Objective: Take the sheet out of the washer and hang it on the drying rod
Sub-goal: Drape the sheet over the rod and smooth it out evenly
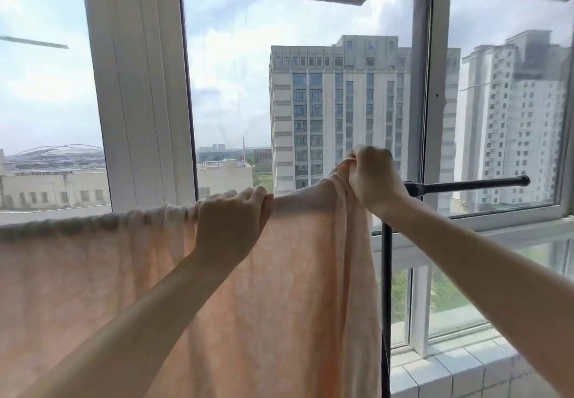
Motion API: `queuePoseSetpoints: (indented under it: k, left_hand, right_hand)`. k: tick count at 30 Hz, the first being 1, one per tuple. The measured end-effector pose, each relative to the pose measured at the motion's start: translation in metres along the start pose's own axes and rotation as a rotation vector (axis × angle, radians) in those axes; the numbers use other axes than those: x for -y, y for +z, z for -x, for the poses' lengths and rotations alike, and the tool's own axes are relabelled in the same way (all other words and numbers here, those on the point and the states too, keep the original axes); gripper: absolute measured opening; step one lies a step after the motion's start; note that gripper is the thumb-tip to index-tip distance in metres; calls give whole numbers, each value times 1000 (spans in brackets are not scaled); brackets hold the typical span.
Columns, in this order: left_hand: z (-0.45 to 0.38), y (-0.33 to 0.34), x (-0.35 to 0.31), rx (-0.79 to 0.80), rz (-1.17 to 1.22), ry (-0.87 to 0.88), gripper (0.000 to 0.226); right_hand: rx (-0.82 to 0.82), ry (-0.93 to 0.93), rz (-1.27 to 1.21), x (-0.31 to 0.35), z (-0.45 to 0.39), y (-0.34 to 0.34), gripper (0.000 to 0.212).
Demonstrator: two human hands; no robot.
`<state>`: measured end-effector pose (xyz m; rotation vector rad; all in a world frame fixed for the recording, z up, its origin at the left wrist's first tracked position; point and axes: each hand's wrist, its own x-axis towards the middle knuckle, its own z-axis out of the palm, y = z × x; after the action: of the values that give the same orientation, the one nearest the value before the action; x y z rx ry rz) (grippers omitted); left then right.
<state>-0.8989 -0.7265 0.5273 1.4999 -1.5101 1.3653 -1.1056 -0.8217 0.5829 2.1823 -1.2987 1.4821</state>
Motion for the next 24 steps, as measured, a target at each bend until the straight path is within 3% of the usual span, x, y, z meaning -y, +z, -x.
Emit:
queuePoseSetpoints:
  k: [3,8,13,18,21,24]
  left_hand:
    - [2,2,1,-17,20,-11,34]
    - [3,-1,-3,-28,27,-45,34]
    - [-6,-10,-33,180,76,-170,41]
    - [-39,0,-88,310,332,-61,32]
    - [-49,11,-100,313,336,-162,25]
    - [-52,9,-102,344,320,-238,25]
  right_hand:
    - [-32,54,3,-20,-2,-3,16]
    - [16,-8,4,-33,16,4,18]
    - [115,-136,-7,-36,18,-3,16]
    - [167,-261,147,-39,28,-9,17]
    - [176,-368,265,-48,34,-12,25]
    - [165,-412,225,-61,32,-18,27]
